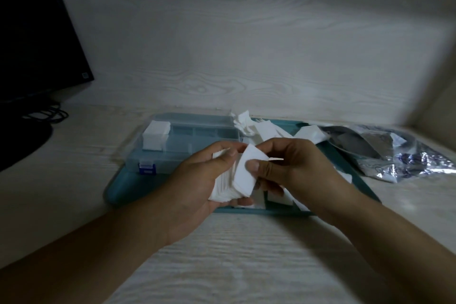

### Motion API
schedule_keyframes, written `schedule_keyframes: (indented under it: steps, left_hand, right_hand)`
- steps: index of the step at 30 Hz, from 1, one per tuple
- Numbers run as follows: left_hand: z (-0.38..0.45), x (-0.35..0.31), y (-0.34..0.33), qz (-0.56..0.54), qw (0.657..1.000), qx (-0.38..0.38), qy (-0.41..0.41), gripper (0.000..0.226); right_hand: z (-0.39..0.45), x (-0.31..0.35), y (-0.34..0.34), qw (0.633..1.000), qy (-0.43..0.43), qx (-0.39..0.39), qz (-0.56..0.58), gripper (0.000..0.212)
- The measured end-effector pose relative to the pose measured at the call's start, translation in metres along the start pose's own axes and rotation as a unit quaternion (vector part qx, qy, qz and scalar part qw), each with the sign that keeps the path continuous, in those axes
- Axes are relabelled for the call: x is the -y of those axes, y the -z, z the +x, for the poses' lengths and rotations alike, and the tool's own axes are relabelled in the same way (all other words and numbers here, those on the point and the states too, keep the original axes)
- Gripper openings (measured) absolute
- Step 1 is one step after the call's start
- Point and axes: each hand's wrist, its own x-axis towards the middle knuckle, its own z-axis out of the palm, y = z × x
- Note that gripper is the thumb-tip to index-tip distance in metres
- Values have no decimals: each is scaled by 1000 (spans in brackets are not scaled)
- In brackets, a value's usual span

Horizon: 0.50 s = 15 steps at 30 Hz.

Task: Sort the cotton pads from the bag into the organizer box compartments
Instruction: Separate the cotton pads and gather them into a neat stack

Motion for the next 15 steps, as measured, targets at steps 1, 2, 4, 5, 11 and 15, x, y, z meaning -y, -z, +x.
schedule_keyframes:
  steps: [1, 2, 4, 5, 11, 15]
  left_hand:
    - [0, 0, 0, -1, 1000, -2, 1, 30]
    - [1, 1, 0, -1, 1000, -3, 3, 30]
    - [1, 1, 1, -3, 1000, -4, 8, 30]
    - [1, 1, 1, -5, 1000, -3, 10, 30]
    - [0, 1, 0, -18, 1000, 0, 13, 32]
    - [2, 1, 0, -15, 1000, -1, 16, 32]
  right_hand:
    - [1, -3, -2, 1000, 11, -14, -3, 18]
    - [1, -5, -4, 999, 26, -23, -7, 20]
    - [-1, -7, -7, 997, 70, -26, -35, 17]
    - [-1, -8, -8, 994, 93, -25, -60, 14]
    - [1, -11, -6, 985, 136, -19, -105, 14]
    - [2, -9, -3, 991, 130, -6, -25, 16]
